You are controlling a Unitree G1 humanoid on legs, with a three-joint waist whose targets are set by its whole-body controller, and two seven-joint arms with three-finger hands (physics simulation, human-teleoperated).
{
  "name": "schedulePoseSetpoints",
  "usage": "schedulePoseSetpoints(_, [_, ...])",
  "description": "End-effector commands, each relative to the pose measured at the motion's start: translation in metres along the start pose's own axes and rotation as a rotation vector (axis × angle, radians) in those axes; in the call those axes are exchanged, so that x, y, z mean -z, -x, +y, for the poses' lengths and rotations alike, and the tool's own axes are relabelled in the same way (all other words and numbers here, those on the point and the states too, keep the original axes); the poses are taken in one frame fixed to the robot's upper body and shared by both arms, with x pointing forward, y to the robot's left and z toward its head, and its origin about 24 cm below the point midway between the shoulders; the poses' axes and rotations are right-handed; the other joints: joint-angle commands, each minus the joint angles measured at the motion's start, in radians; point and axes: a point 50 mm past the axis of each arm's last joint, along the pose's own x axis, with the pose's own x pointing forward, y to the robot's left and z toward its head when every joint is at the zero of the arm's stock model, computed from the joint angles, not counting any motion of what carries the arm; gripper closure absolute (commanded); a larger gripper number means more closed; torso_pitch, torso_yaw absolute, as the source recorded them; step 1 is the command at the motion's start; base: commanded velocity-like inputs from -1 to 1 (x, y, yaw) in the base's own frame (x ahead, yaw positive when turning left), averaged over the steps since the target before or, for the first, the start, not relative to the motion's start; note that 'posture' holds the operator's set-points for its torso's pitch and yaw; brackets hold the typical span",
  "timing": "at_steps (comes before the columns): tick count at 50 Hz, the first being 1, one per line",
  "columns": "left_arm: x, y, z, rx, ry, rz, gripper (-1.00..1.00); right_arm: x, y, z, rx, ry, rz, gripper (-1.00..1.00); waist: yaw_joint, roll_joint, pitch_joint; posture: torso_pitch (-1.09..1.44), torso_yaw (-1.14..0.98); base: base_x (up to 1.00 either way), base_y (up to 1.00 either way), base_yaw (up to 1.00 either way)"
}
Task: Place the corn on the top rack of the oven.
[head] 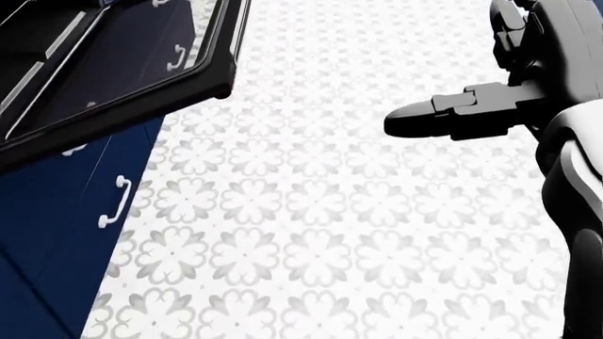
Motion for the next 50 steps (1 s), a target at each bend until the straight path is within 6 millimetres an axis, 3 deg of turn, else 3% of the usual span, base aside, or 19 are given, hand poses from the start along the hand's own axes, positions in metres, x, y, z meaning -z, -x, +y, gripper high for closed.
schedulePoseSetpoints(1, [-0.0022, 0.0042, 0.0272, -0.099, -0.035, 0.000, 0.70, -0.0170, 0.0024, -0.0013, 0.014, 0.012, -0.086, -1.00, 0.006, 0.002, -0.031, 0.00, 0.00, 0.00, 0.00, 0.00])
schedulePoseSetpoints(5, [-0.0018, 0.0046, 0.0271, -0.097, -0.034, 0.003, 0.71, -0.0172, 0.0023, -0.0010, 0.013, 0.013, -0.080, -1.00, 0.004, 0.015, -0.015, 0.00, 0.00, 0.00, 0.00, 0.00])
schedulePoseSetpoints(8, [-0.0019, 0.0046, 0.0279, -0.098, -0.034, 0.003, 0.70, -0.0183, 0.0028, -0.0003, 0.008, 0.011, -0.085, -1.00, -0.007, 0.037, -0.016, 0.00, 0.00, 0.00, 0.00, 0.00])
schedulePoseSetpoints(10, [-0.0018, 0.0048, 0.0283, -0.101, -0.035, 0.003, 0.71, -0.0181, 0.0027, 0.0000, 0.006, 0.009, -0.086, -1.00, -0.019, 0.062, -0.024, 0.00, 0.00, 0.00, 0.00, 0.00])
schedulePoseSetpoints(12, [-0.0014, 0.0055, 0.0294, -0.102, -0.035, 0.005, 0.71, -0.0177, 0.0026, 0.0001, 0.005, 0.009, -0.085, -1.00, -0.030, 0.110, -0.042, 0.00, 0.00, 0.00, 0.00, 0.00])
schedulePoseSetpoints(14, [-0.0011, 0.0058, 0.0292, -0.101, -0.036, 0.006, 0.71, -0.0185, 0.0029, 0.0004, 0.002, 0.007, -0.089, -1.00, -0.030, 0.100, -0.037, 0.00, 0.00, 0.00, 0.00, 0.00])
schedulePoseSetpoints(16, [-0.0011, 0.0060, 0.0304, -0.102, -0.037, 0.008, 0.71, -0.0185, 0.0029, 0.0003, 0.002, 0.006, -0.091, -1.00, -0.027, 0.092, -0.048, 0.00, 0.00, 0.00, 0.00, 0.00])
schedulePoseSetpoints(23, [-0.0021, 0.0050, 0.0312, -0.104, -0.036, 0.005, 0.71, -0.0210, 0.0041, 0.0001, -0.004, -0.008, -0.114, -1.00, -0.005, 0.067, -0.053, 0.00, 0.00, 0.00, 0.00, 0.00])
schedulePoseSetpoints(31, [-0.0024, 0.0054, 0.0341, -0.110, -0.037, 0.006, 0.71, -0.0212, 0.0044, -0.0005, -0.003, -0.013, -0.113, -1.00, 0.002, 0.066, -0.053, 0.00, 0.00, 0.01, 0.00, 0.00])
schedulePoseSetpoints(32, [-0.0022, 0.0053, 0.0334, -0.109, -0.037, 0.006, 0.71, -0.0222, 0.0049, -0.0012, -0.002, -0.020, -0.116, -1.00, 0.001, 0.077, -0.066, 0.00, 0.00, 0.05, 0.00, 0.00])
schedulePoseSetpoints(33, [-0.0022, 0.0051, 0.0323, -0.108, -0.037, 0.006, 0.70, -0.0224, 0.0049, -0.0015, 0.001, -0.019, -0.117, -1.00, 0.005, 0.068, -0.043, 0.00, 0.00, 0.05, 0.00, 0.00])
schedulePoseSetpoints(34, [-0.0023, 0.0050, 0.0322, -0.108, -0.036, 0.005, 0.70, -0.0238, 0.0050, -0.0023, 0.006, -0.023, -0.123, -1.00, 0.001, 0.079, -0.062, 0.00, 0.00, 0.05, 0.00, 0.00])
schedulePoseSetpoints(37, [-0.0025, 0.0049, 0.0329, -0.109, -0.035, 0.005, 0.71, -0.0253, 0.0057, -0.0038, 0.016, -0.025, -0.131, -1.00, 0.003, 0.079, -0.055, 0.00, 0.00, 0.08, 0.00, 0.00])
schedulePoseSetpoints(43, [-0.0019, 0.0056, 0.0333, -0.109, -0.035, 0.007, 0.70, -0.0246, 0.0050, -0.0041, 0.017, -0.023, -0.129, -1.00, 0.002, 0.056, -0.047, 0.00, 0.00, 0.17, 0.00, 0.00])
schedulePoseSetpoints(45, [-0.0016, 0.0060, 0.0333, -0.109, -0.035, 0.008, 0.70, -0.0242, 0.0048, -0.0040, 0.017, -0.023, -0.128, -1.00, 0.001, 0.040, -0.033, 0.00, 0.00, 0.37, 0.00, 0.00])
schedulePoseSetpoints(50, [-0.0016, 0.0063, 0.0340, -0.111, -0.036, 0.008, 0.70, -0.0242, 0.0047, -0.0034, 0.015, -0.019, -0.128, -1.00, -0.002, 0.055, -0.025, 0.00, 0.00, 0.39, 0.00, 0.00])
